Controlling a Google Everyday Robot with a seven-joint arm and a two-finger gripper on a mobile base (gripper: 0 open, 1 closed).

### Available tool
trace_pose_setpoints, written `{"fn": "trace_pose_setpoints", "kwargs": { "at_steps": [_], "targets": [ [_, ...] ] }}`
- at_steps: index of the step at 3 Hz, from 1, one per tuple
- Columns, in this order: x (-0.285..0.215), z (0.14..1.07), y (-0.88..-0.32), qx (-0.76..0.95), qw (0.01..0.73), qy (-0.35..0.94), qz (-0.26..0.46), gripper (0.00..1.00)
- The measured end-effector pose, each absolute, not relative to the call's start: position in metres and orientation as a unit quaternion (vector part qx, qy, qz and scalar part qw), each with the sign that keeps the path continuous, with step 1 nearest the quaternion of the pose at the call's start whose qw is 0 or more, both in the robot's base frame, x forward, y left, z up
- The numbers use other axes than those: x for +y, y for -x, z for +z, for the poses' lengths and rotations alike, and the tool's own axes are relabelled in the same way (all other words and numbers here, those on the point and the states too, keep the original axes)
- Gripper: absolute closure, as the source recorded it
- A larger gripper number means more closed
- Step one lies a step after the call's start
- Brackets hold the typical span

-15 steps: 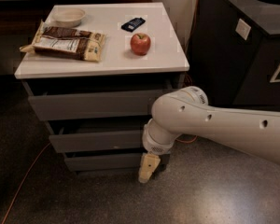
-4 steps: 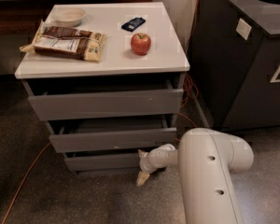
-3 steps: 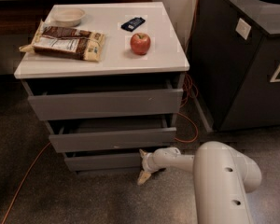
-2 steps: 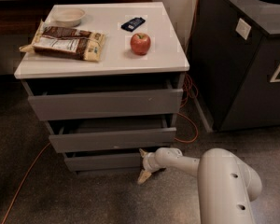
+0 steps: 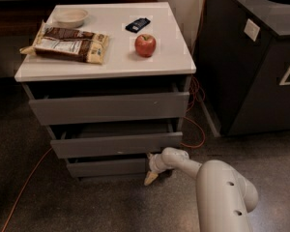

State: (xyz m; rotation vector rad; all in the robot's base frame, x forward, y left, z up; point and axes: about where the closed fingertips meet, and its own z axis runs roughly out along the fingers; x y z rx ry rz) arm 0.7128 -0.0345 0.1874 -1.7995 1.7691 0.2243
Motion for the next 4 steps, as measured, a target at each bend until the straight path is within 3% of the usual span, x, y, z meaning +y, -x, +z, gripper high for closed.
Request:
{"fn": "trace_pose_setpoints", "kwargs": {
  "at_steps": [4],
  "targets": [
    [-0.0434, 0.1798, -0.7178, 0.684, 0.3, 0.66, 0.086, 0.95]
  ]
}}
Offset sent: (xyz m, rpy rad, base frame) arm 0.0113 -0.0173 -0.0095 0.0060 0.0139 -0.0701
